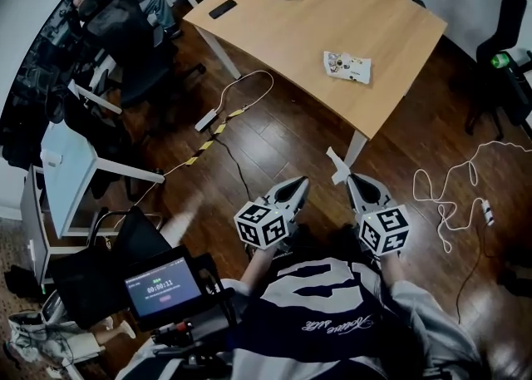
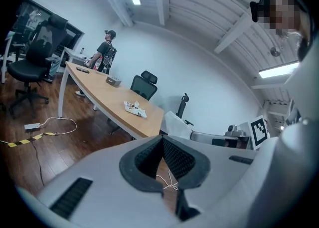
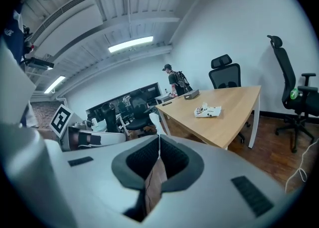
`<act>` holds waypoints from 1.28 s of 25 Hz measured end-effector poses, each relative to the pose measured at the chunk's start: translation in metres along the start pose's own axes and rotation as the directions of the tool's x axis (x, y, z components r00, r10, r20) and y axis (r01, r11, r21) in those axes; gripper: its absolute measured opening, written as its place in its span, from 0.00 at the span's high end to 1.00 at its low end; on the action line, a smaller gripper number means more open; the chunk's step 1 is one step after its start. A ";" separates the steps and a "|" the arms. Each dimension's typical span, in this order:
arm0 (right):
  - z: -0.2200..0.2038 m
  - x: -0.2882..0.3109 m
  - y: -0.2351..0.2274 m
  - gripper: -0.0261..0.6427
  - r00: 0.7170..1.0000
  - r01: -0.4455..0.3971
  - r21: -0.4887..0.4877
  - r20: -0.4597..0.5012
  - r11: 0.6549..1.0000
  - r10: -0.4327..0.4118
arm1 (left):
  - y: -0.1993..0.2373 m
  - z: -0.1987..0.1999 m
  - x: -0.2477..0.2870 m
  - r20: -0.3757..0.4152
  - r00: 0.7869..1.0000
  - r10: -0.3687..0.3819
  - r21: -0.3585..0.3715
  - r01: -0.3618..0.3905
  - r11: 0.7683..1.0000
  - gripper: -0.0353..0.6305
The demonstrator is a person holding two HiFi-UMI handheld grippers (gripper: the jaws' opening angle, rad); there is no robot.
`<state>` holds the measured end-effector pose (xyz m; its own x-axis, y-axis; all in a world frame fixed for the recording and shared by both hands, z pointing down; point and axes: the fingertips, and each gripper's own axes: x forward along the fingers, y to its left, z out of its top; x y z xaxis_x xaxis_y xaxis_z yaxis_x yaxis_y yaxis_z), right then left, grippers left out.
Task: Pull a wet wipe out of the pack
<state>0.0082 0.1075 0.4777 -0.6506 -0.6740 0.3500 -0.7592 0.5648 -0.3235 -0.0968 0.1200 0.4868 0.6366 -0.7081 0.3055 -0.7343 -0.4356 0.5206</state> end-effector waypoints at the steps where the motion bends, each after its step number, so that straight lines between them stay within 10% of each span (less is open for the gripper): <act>1: 0.000 0.001 0.001 0.95 1.000 0.010 0.000 0.001 1.000 -0.010 | 0.001 0.001 0.000 -0.001 1.000 -0.009 0.000 0.009 1.000 0.94; 32: 0.001 -0.004 0.015 0.95 0.982 0.183 0.021 0.032 0.983 -0.184 | 0.022 0.014 0.009 -0.057 0.985 -0.161 0.027 0.163 0.986 0.94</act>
<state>-0.0009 0.1185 0.4708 -0.4989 -0.7813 0.3751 -0.8649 0.4214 -0.2725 -0.1103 0.0963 0.4893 0.7588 -0.5960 0.2625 -0.6270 -0.5596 0.5419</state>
